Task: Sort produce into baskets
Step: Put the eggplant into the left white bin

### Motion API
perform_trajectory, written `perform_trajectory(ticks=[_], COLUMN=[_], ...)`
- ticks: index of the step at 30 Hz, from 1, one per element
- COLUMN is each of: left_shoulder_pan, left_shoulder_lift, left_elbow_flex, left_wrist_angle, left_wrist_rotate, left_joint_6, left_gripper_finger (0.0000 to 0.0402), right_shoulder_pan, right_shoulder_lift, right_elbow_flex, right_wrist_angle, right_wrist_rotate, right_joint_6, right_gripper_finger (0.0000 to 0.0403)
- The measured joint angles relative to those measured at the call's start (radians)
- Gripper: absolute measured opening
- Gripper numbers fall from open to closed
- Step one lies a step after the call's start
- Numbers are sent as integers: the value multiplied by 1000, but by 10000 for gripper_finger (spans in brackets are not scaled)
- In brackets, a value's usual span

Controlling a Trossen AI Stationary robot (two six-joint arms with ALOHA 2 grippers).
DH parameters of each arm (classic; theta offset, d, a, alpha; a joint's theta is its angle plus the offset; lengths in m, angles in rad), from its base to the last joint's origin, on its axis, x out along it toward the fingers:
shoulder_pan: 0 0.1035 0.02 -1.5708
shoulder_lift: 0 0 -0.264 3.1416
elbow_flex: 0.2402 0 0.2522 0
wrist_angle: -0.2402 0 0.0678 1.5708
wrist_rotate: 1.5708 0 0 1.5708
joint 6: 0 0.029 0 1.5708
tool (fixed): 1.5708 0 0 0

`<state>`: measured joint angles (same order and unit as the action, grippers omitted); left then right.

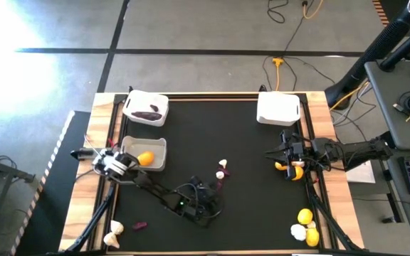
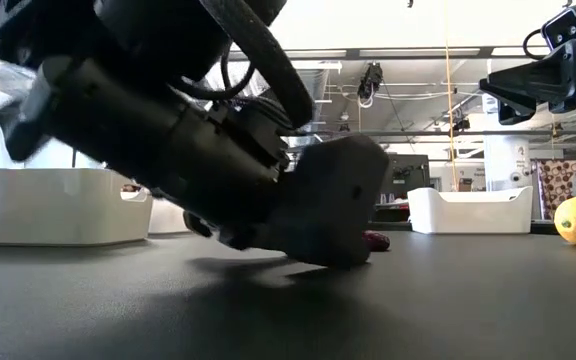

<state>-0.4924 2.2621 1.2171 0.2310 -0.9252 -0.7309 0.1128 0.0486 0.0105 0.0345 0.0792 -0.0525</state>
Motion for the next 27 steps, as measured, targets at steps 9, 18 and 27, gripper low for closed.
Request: perform_trajectory(ticks=[9, 18, 27], left_shoulder_pan=[11, 45, 79], left_shoulder_lift=[44, 43, 0], left_elbow_flex=[3, 2, -4], left_wrist_angle=[78, 79, 46], left_wrist_rotate=[-48, -11, -3], left_joint_6=[62, 66, 149], left_gripper_finger=[232, 128, 21], right_shoulder_pan=[0, 0, 0], right_shoulder_lift=[0, 0, 0], right_elbow_flex=[0, 0, 0], right_wrist_angle=[0, 0, 0], right_wrist_rotate=[0, 0, 0], right_joint_6=[0, 0, 0], right_gripper_finger=[68, 68, 68])
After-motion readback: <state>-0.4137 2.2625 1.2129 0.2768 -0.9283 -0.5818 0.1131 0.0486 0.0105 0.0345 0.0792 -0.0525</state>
